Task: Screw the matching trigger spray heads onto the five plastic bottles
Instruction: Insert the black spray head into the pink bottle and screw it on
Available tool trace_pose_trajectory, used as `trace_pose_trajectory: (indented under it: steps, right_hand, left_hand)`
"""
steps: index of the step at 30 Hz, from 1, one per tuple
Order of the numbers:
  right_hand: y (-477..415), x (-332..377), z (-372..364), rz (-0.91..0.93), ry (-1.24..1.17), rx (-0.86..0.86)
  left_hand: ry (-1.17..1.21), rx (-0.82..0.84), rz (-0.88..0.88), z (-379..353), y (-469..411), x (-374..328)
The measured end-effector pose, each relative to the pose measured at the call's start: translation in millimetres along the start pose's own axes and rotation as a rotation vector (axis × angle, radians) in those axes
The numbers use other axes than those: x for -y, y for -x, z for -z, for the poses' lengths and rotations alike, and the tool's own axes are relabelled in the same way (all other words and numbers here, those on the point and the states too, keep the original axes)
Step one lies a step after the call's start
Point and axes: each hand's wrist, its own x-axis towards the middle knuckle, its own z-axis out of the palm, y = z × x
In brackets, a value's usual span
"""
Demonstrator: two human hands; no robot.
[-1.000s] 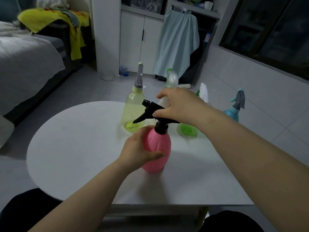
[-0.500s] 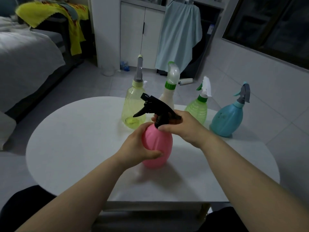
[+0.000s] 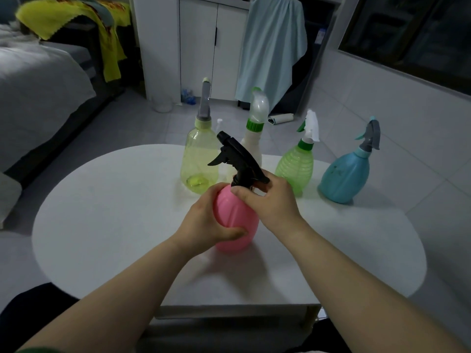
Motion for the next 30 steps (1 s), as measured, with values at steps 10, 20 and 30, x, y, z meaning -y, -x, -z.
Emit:
trace_pose_trajectory:
  steps: [10,20,30]
  right_hand:
    - [8.8,-12.0,23.7,-0.083,-0.180,0.202]
    - [48.8,-88.3,10.3,-0.141,0.557,0.027]
    - [50.6,-100.6,11.4,-0.105,0.609,0.013]
  left_hand:
    - [0.023,0.179,0.109,13.5,-1.1,-7.4]
    - [-0.029,-0.331,0.081,-24.8,-13.2,-45.1]
    - [0.008,-0.436,0.079,21.2,1.9,-40.6]
